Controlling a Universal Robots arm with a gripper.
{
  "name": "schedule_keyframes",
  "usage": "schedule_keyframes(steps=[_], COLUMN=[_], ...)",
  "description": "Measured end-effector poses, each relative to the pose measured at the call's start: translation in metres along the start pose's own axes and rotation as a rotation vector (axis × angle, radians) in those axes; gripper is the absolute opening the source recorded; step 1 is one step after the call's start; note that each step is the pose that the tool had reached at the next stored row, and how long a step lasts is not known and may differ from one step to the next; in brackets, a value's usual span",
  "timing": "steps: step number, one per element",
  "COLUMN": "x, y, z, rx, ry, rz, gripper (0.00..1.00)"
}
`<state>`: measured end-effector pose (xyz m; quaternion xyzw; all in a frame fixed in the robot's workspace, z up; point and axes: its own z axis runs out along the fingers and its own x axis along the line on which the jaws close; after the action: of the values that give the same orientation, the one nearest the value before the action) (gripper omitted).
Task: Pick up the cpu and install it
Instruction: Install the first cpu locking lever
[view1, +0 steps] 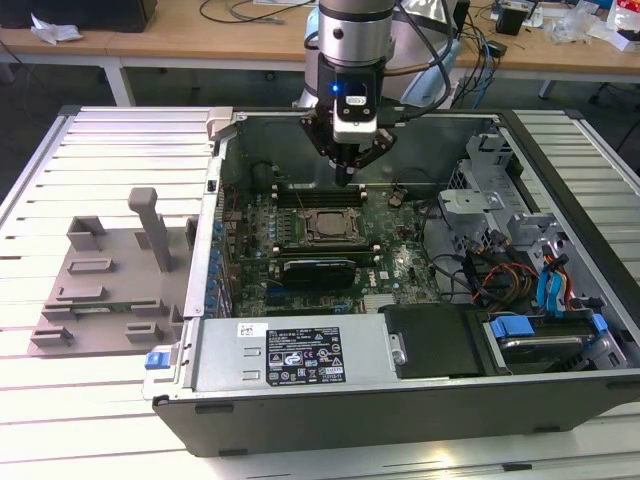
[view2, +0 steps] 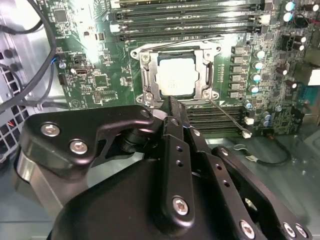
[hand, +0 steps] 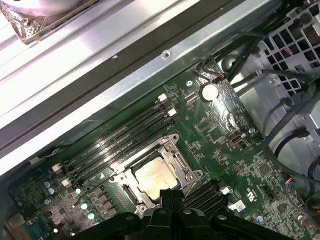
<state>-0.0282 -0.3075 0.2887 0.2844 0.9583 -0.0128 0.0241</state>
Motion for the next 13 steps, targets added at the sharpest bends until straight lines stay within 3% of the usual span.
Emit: schedule_keyframes(steps=[7, 13], x=[0.0000, 0.0000], y=[0.0000, 0.0000], z=[0.0000, 0.0000], rx=[-0.0047, -0.0110], ry=[-0.0009, -0.0022], rz=[-0.086, -0.204], gripper=[0.11, 0.11])
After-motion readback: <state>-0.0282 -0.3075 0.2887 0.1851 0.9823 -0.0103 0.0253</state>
